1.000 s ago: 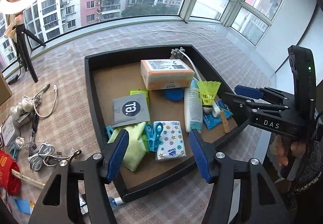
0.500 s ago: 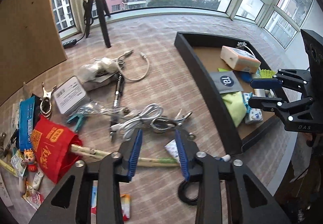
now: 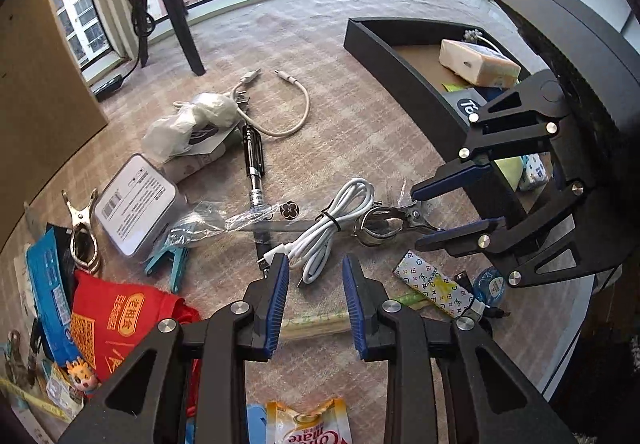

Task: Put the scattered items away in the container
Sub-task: 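Grasp white coiled cable with left tool while right tool grasps silver metal clip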

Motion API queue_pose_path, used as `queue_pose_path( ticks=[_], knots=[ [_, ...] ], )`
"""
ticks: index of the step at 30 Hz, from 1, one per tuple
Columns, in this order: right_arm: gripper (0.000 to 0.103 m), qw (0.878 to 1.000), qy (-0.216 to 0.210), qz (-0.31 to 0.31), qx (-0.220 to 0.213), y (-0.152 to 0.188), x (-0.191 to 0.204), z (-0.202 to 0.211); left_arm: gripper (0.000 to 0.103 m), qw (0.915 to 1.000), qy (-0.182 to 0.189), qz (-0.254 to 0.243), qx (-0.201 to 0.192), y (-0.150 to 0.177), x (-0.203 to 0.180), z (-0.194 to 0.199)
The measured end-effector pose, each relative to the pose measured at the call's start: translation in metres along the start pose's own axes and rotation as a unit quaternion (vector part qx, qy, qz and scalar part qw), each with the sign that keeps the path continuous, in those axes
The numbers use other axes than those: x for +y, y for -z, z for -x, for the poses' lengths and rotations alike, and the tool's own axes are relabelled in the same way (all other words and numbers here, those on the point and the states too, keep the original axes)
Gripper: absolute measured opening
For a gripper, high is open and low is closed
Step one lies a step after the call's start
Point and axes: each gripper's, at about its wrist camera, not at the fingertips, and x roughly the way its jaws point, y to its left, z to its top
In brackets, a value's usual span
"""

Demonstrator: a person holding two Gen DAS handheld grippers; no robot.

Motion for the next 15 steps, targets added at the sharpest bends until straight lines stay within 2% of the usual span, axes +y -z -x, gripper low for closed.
queue_pose_path(
  ticks=[6, 11, 13, 15],
  knots=[
    [0.031, 1.000, -0.010, -0.002, 0.010, -0.005, -0.007, -0.013, 0.028, 0.9992, -0.001, -0.035, 0.022, -0.007, -0.004, -0.022],
    [0.023, 1.000, -0.010, -0.006, 0.010, -0.002, -0.010, -0.017, 0.026, 0.9988, 0.008, -0.045, 0.019, -0.005, -0.007, -0.028],
    [0.020, 1.000, -0.012, -0.012, 0.008, 0.000, -0.012, -0.016, 0.018, 0.9986, 0.022, -0.041, 0.026, -0.004, -0.006, -0.030],
    [0.020, 1.000, -0.017, -0.020, 0.006, 0.003, -0.015, -0.014, 0.017, 0.9989, 0.029, -0.029, 0.023, -0.003, -0.003, -0.028]
  ],
)
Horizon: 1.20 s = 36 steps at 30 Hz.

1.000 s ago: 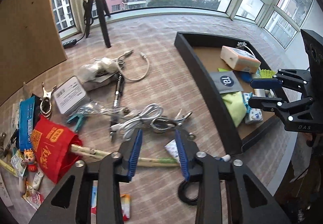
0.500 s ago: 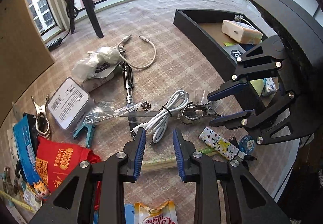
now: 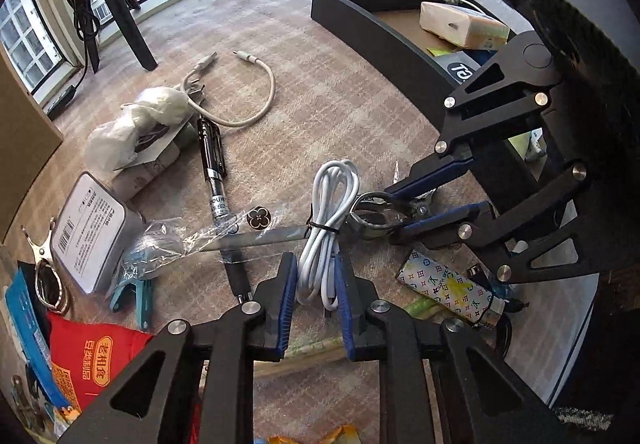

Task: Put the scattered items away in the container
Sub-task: 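Grasp white coiled cable with left tool while right tool grasps silver metal clip, then carry cable and clip over the tray and open both tools to release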

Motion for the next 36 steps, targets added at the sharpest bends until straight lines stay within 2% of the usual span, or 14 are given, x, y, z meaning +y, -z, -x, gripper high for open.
queue_pose_path(
  ticks=[6, 12, 15, 19, 22, 26, 29, 36],
  knots=[
    [0.019, 0.999, -0.013, -0.044, -0.023, 0.011, -0.012, 0.015, 0.014, 0.9990, 0.014, 0.039, -0.016, 0.004, 0.007, 0.013],
    [0.019, 0.992, -0.017, -0.100, -0.072, 0.024, -0.025, 0.044, 0.014, 0.9943, 0.030, 0.087, -0.053, 0.011, 0.010, 0.033],
    [0.019, 0.985, -0.012, -0.133, -0.105, 0.031, -0.023, 0.062, 0.014, 0.9919, 0.033, 0.100, -0.072, 0.009, 0.007, 0.045],
    [0.019, 0.969, -0.015, -0.190, -0.160, 0.051, -0.034, 0.095, 0.014, 0.9893, 0.041, 0.099, -0.098, -0.001, -0.006, 0.063],
    [0.019, 0.956, -0.002, -0.225, -0.188, 0.066, -0.048, 0.119, 0.014, 0.9875, 0.055, 0.091, -0.116, -0.015, -0.023, 0.072],
    [0.019, 0.942, 0.026, -0.270, -0.199, 0.098, -0.072, 0.148, 0.014, 0.9868, 0.063, 0.071, -0.131, -0.039, -0.050, 0.073],
    [0.019, 0.931, 0.060, -0.301, -0.197, 0.125, -0.088, 0.164, 0.014, 0.9863, 0.075, 0.062, -0.133, -0.062, -0.065, 0.067],
    [0.019, 0.911, 0.105, -0.355, -0.179, 0.177, -0.123, 0.181, 0.014, 0.9869, 0.070, 0.035, -0.141, -0.121, -0.096, 0.054]
  ],
)
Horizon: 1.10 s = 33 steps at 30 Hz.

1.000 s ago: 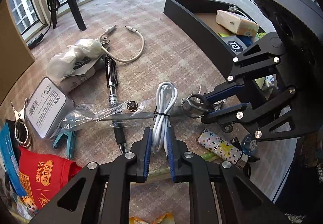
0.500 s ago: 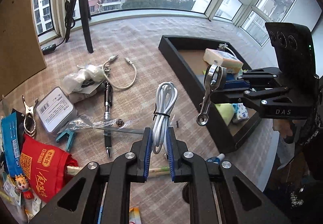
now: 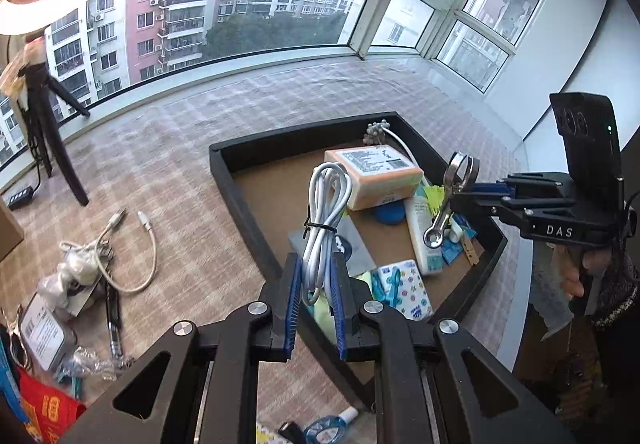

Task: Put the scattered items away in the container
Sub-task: 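Carry cable and clip over the tray and open both tools to release, then grasp red printed bag with left tool while right tool grasps bamboo stick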

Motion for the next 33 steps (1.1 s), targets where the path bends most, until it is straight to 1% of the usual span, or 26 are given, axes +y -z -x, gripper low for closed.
queue_pose_path(
  ticks=[3, 4, 5, 6, 7, 8, 9, 11, 14, 18, 22, 25, 28, 30, 33],
  knots=[
    [0.019, 1.000, 0.024, -0.007, -0.001, 0.003, -0.014, 0.001, 0.015, 0.9999, -0.008, -0.013, -0.003, -0.017, -0.014, -0.011],
    [0.019, 0.999, 0.036, -0.005, -0.007, 0.003, -0.015, 0.002, 0.025, 0.9996, -0.021, -0.017, -0.001, -0.022, -0.019, -0.014],
    [0.026, 0.999, 0.052, -0.003, -0.013, 0.003, -0.016, 0.003, 0.033, 0.9992, -0.036, -0.018, 0.003, -0.026, -0.023, -0.017],
    [0.036, 0.997, 0.070, -0.006, -0.016, 0.002, -0.018, 0.004, 0.049, 0.9989, -0.043, -0.016, 0.001, -0.028, -0.025, -0.017],
    [0.056, 0.996, 0.085, -0.011, -0.024, 0.001, -0.018, 0.006, 0.054, 0.9990, -0.043, -0.013, -0.009, -0.029, -0.027, -0.015],
    [0.060, 0.995, 0.094, -0.013, -0.040, 0.000, -0.018, 0.010, 0.054, 0.9989, -0.042, -0.009, -0.019, -0.030, -0.026, -0.011],
    [0.060, 0.994, 0.094, -0.014, -0.053, 0.000, -0.017, 0.013, 0.054, 0.9989, -0.041, -0.006, -0.024, -0.031, -0.026, -0.008],
    [0.060, 0.995, 0.080, -0.013, -0.059, -0.004, -0.014, 0.015, 0.054, 0.9988, -0.041, -0.004, -0.028, -0.029, -0.024, -0.002],
    [0.060, 0.996, 0.073, 0.002, -0.059, -0.009, -0.002, 0.012, 0.054, 0.9985, -0.044, 0.003, -0.032, -0.024, -0.015, 0.007],
    [0.060, 0.997, 0.060, 0.025, -0.052, -0.015, 0.020, 0.002, 0.054, 0.9978, -0.050, 0.026, -0.036, -0.014, 0.007, 0.020],
    [0.060, 0.997, 0.042, 0.050, -0.045, -0.020, 0.044, -0.007, 0.054, 0.9954, -0.068, 0.058, -0.037, 0.003, 0.036, 0.037],
    [0.060, 0.996, 0.018, 0.075, -0.037, -0.025, 0.066, -0.016, 0.054, 0.9924, -0.088, 0.079, -0.035, 0.023, 0.060, 0.055],
    [0.060, 0.994, -0.010, 0.107, -0.027, -0.031, 0.095, -0.026, 0.054, 0.9874, -0.113, 0.106, -0.032, 0.054, 0.089, 0.077],
    [0.060, 0.991, -0.028, 0.129, -0.018, -0.034, 0.116, -0.034, 0.054, 0.9821, -0.137, 0.126, -0.028, 0.078, 0.110, 0.092],
    [0.060, 0.984, -0.060, 0.165, 0.003, -0.036, 0.151, -0.051, 0.054, 0.9712, -0.182, 0.153, -0.013, 0.117, 0.138, 0.110]
  ],
)
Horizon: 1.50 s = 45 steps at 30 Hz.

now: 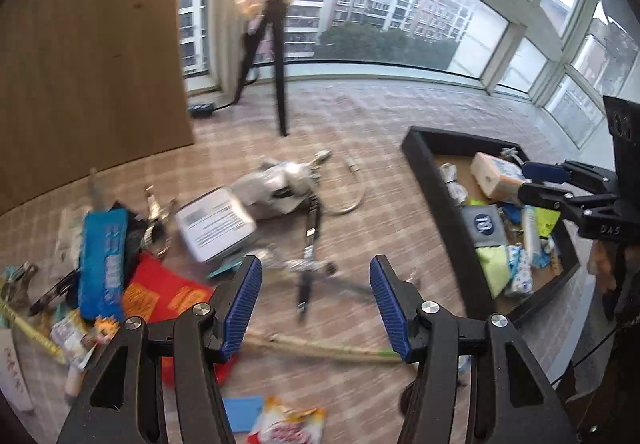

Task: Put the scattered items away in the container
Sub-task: 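Grasp red printed bag with left tool while right tool grasps bamboo stick, then carry red bag and bamboo stick to the tray and release both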

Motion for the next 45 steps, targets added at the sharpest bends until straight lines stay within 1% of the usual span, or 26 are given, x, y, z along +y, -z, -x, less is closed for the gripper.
queue_pose_path(
  ticks=[3, 6, 9, 12, 15, 18, 20, 21, 22, 24, 25, 26, 27, 28, 29, 30, 31, 32, 33, 34, 35, 36, 38, 40, 42, 45],
  knots=[
    [0.060, 0.998, -0.026, 0.042, 0.025, -0.009, 0.032, -0.027, 0.052, 0.9989, -0.029, 0.029, 0.022, 0.024, 0.039, 0.000],
    [0.058, 0.995, -0.048, 0.073, 0.053, -0.016, 0.061, -0.055, 0.052, 0.9968, -0.045, 0.057, 0.032, 0.038, 0.070, 0.001],
    [0.057, 0.989, -0.088, 0.091, 0.075, -0.019, 0.088, -0.077, 0.052, 0.9960, -0.043, 0.065, 0.043, 0.041, 0.092, -0.002],
    [0.057, 0.980, -0.123, 0.120, 0.100, -0.015, 0.119, -0.095, 0.052, 0.9959, -0.050, 0.033, 0.068, 0.040, 0.098, -0.016],
    [0.055, 0.971, -0.135, 0.154, 0.124, -0.006, 0.146, -0.114, 0.052, 0.9941, -0.052, -0.007, 0.095, 0.038, 0.098, -0.032],
    [0.050, 0.963, -0.138, 0.174, 0.150, 0.001, 0.164, -0.136, 0.055, 0.9924, -0.045, -0.047, 0.104, 0.034, 0.094, -0.041],
    [0.049, 0.959, -0.136, 0.186, 0.164, 0.003, 0.171, -0.150, 0.059, 0.9913, -0.039, -0.066, 0.107, 0.028, 0.096, -0.045],
    [0.048, 0.957, -0.135, 0.191, 0.170, 0.005, 0.175, -0.156, 0.064, 0.9906, -0.035, -0.072, 0.111, 0.025, 0.098, -0.047],
    [0.046, 0.955, -0.135, 0.195, 0.176, 0.006, 0.178, -0.161, 0.068, 0.9898, -0.027, -0.076, 0.117, 0.022, 0.100, -0.051],
    [0.040, 0.952, -0.133, 0.202, 0.186, 0.009, 0.182, -0.171, 0.069, 0.9882, -0.010, -0.079, 0.131, 0.019, 0.105, -0.059],
    [0.036, 0.951, -0.131, 0.204, 0.191, 0.010, 0.184, -0.174, 0.067, 0.9875, 0.003, -0.079, 0.136, 0.019, 0.105, -0.062],
    [0.035, 0.951, -0.128, 0.209, 0.189, 0.010, 0.186, -0.176, 0.066, 0.9865, 0.014, -0.082, 0.141, 0.019, 0.105, -0.065],
    [0.034, 0.950, -0.126, 0.213, 0.188, 0.010, 0.187, -0.176, 0.065, 0.9859, 0.018, -0.089, 0.141, 0.021, 0.103, -0.067],
    [0.031, 0.950, -0.124, 0.217, 0.187, 0.010, 0.188, -0.176, 0.063, 0.9858, 0.020, -0.096, 0.137, 0.021, 0.101, -0.066],
    [0.024, 0.949, -0.121, 0.221, 0.188, 0.011, 0.189, -0.176, 0.062, 0.9858, 0.022, -0.099, 0.133, 0.022, 0.100, -0.065],
    [0.021, 0.949, -0.118, 0.223, 0.189, 0.011, 0.188, -0.176, 0.060, 0.9863, 0.025, -0.097, 0.131, 0.023, 0.100, -0.064],
    [0.014, 0.949, -0.117, 0.223, 0.191, 0.012, 0.187, -0.176, 0.057, 0.9871, 0.027, -0.092, 0.128, 0.024, 0.102, -0.063],
    [0.012, 0.949, -0.117, 0.221, 0.193, 0.012, 0.185, -0.176, 0.055, 0.9881, 0.030, -0.085, 0.124, 0.024, 0.103, -0.061],
    [0.012, 0.949, -0.115, 0.221, 0.195, 0.013, 0.184, -0.175, 0.049, 0.9892, 0.031, -0.079, 0.120, 0.025, 0.105, -0.059],
    [0.009, 0.948, -0.112, 0.222, 0.197, 0.014, 0.182, -0.175, 0.040, 0.9903, 0.031, -0.072, 0.114, 0.025, 0.107, -0.057],
    [0.007, 0.948, -0.108, 0.224, 0.198, 0.015, 0.181, -0.173, 0.037, 0.9911, 0.033, -0.064, 0.112, 0.025, 0.108, -0.055],
    [0.006, 0.949, -0.103, 0.224, 0.198, 0.016, 0.179, -0.172, 0.034, 0.9916, 0.033, -0.059, 0.110, 0.025, 0.109, -0.054],
    [0.006, 0.951, -0.095, 0.220, 0.198, 0.018, 0.175, -0.169, 0.032, 0.9926, 0.023, -0.057, 0.105, 0.026, 0.109, -0.053],
    [0.006, 0.954, -0.102, 0.203, 0.193, 0.017, 0.167, -0.165, 0.028, 0.9936, 0.021, -0.049, 0.100, 0.028, 0.109, -0.048],
    [0.006, 0.961, -0.107, 0.182, 0.180, 0.013, 0.159, -0.158, 0.027, 0.9946, 0.009, -0.049, 0.091, 0.028, 0.106, -0.042],
    [0.005, 0.970, -0.122, 0.144, 0.151, 0.003, 0.146, -0.142, 0.027, 0.9966, -0.001, -0.050, 0.066, 0.025, 0.104, -0.023]
  ],
)
